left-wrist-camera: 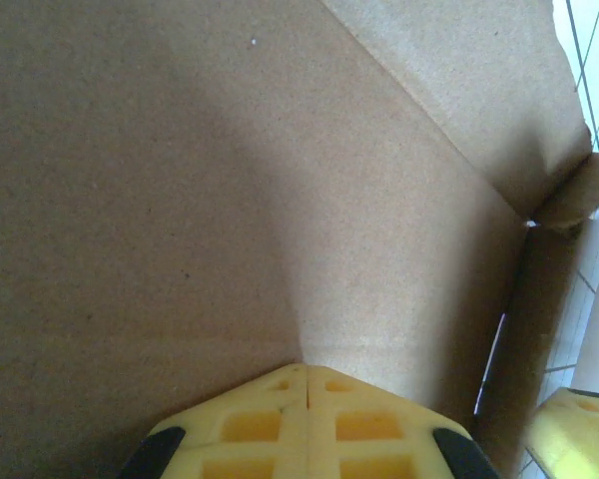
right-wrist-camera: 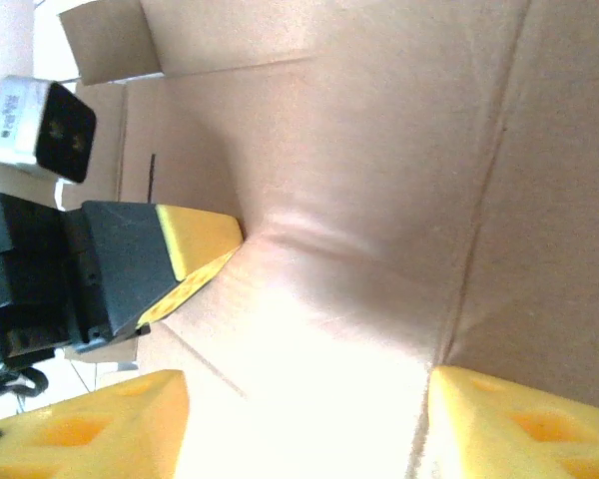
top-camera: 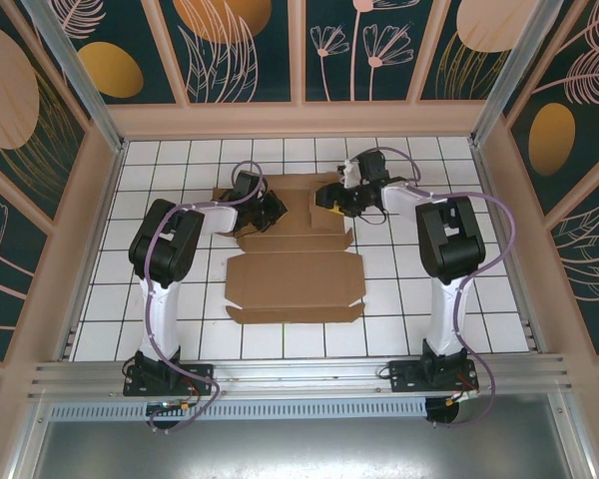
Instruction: Fold the paper box
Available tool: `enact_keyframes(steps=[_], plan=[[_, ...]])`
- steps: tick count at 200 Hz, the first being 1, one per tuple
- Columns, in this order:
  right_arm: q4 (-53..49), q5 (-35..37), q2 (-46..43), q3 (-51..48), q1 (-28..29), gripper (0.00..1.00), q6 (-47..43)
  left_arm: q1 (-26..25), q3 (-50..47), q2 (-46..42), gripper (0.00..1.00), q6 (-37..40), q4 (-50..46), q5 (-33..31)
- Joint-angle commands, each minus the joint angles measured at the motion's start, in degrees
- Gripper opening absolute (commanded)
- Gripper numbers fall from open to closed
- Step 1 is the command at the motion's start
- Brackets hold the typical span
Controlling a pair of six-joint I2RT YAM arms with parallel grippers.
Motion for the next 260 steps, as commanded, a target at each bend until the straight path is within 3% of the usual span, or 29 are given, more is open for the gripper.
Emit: enact_keyframes(steps=[1, 47, 103, 143, 212, 227, 260], plan=[[-3.47, 3.74, 4.14, 2.93, 1.94, 0.7, -0.97, 0.53, -2.9, 3.47, 0.0, 0.6, -8.38, -2.56], [-7.5, 10.46, 10.16, 7.04, 2.62, 0.72, 0.28, 0.61, -2.9, 3.42, 0.0, 0.52, -8.37, -2.47], [-13.44, 18.87, 10.28, 9.92, 4.26, 0.71, -2.68, 0.66, -2.9, 3.46, 0.0, 0.34, -8.2, -2.2], [-7.31, 16.37, 2.74, 5.55, 4.25, 0.71, -2.63, 0.75, -2.9, 3.33, 0.0, 0.5, -8.46, -2.36], [2.33, 15.07, -12.34, -1.36, -1.51, 0.7, 0.49, 0.69, -2.85, 3.1, 0.0, 1.47, -8.9, -3.04], [2.02, 17.19, -14.65, -0.92, -0.76, 0.65, -0.17, 0.75, -2.58, 2.99, 0.0, 1.79, -9.06, -3.17], [-3.37, 24.05, -12.25, 3.36, 2.54, 0.4, -2.28, 0.2, -0.58, 3.07, 0.0, 3.78, -10.81, -3.42]])
